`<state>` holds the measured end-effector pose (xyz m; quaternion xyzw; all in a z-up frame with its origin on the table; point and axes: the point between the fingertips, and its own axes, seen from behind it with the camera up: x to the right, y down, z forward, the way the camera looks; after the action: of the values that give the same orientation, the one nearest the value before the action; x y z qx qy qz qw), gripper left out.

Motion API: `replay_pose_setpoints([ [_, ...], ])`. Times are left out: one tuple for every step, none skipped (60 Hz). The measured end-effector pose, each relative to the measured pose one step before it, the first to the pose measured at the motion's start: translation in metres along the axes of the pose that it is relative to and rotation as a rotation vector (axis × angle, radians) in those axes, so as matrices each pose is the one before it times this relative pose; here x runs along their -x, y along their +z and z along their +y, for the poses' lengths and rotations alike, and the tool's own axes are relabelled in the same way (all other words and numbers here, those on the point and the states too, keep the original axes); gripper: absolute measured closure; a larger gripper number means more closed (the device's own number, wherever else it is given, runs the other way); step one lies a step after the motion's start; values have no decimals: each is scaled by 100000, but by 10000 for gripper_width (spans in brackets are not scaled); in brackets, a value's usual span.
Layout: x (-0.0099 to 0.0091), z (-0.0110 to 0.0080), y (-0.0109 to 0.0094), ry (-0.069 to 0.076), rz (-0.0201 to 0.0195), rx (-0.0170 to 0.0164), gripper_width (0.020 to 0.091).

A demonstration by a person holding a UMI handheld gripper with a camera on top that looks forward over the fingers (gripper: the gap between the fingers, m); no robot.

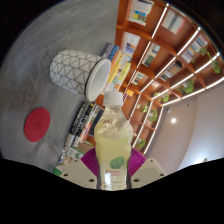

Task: Pour water

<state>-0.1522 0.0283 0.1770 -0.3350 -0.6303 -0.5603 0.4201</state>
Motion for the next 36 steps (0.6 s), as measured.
replay_pose_setpoints([
  [-128,-201,69,-2727,712,-99,773],
  [-139,-182,60,-2774,500,-8,772],
  [-59,-176,81,-2911,276,10,773],
  [-72,-184,36,-2817,184,-19,773],
  [-147,-9,-30,-2347,248,-149,773],
  [-85,-155,32,-1875,336,167,771],
  [-128,-207,54,-1535,179,130,772],
  [-77,-150,24,-1391,194,112,772],
  [-54,-131,12,-1315,153,108,771],
  [-22,-112,28,-1307,67,114,773],
  [44,-110,21,-1318,-143,81,771],
  [48,-1,-36,-1284,98,-252,770],
  [-75,-264,79,-406,-65,-348,769],
  [-24,-101,-17,-118,90,-171,770],
  [-19,-77,15,64,198,-71,771],
  [-31,-58,4,-121,181,-35,772],
  [-46,9,-15,-295,190,100,771],
  [-38,30,-10,-356,231,318,771],
  [-37,29,-10,-270,242,328,771],
  [-57,-69,49,-51,315,124,771],
  [-17,-32,-19,350,175,-177,772],
  [34,-66,7,670,-94,-262,771],
  [78,27,14,752,-218,120,771],
  [70,79,-1,691,-371,336,769],
  [27,95,-24,726,-306,363,770],
  [-12,102,-32,931,-139,280,770],
  [-59,85,-20,1257,37,206,771],
  [-86,74,-121,1353,475,291,769],
  [-28,71,37,2058,-287,-367,769],
  [-112,75,-37,2257,104,-141,770],
  [-129,142,-57,2589,180,130,771],
  [-119,198,-56,2847,163,383,770],
  [-68,223,-36,3202,49,467,770],
  [-66,176,-62,3456,-88,325,770],
  [-91,101,-196,3396,412,456,771],
  [-86,191,-6,4367,-648,-361,770],
])
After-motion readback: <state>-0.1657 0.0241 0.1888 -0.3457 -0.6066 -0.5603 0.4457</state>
